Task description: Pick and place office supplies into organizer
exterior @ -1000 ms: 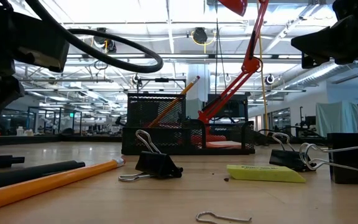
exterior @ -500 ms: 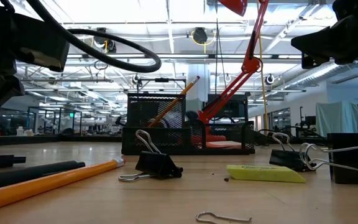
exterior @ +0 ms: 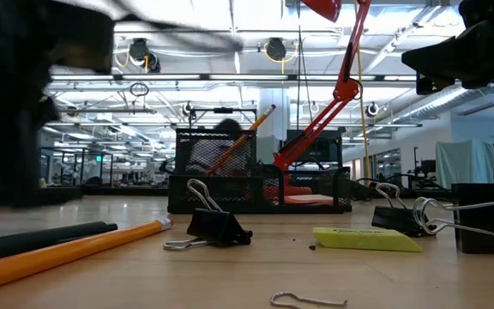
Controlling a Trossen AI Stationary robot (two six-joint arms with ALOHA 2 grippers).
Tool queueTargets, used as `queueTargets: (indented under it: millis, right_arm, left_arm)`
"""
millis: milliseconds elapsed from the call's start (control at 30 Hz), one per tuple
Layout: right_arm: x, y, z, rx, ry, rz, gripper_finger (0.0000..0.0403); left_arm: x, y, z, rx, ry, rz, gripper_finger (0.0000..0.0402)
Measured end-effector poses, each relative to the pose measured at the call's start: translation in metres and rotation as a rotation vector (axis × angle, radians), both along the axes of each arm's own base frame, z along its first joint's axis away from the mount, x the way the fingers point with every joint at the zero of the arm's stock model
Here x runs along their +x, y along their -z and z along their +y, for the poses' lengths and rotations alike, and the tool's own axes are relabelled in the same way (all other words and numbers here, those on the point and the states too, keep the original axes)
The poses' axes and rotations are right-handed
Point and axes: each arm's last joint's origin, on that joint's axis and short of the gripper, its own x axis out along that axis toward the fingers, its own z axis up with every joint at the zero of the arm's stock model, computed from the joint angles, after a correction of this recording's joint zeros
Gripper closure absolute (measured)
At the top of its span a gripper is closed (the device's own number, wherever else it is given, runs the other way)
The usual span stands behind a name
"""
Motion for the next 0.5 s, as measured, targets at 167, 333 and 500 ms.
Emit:
queueTargets:
  millis: [167,333,500]
  right_arm:
    - [0.000,0.000,0.000,0.000,0.000,-0.001,0.0399]
    - [0.000,0.000,0.000,0.000,0.000,-0.004,0.0399]
    - [0.000,0.000,0.000,-0.001,0.000,-0.004,0.0399]
  left_arm:
    - [0.001,-0.024,0.006,0.085,0.008,-0.153,0.0360]
    - [0.007,-0.050,0.014,0.187,0.036,-0.342,0.0360]
    - [0.020,-0.076,0.017,0.304,0.123,-0.554,0.0360]
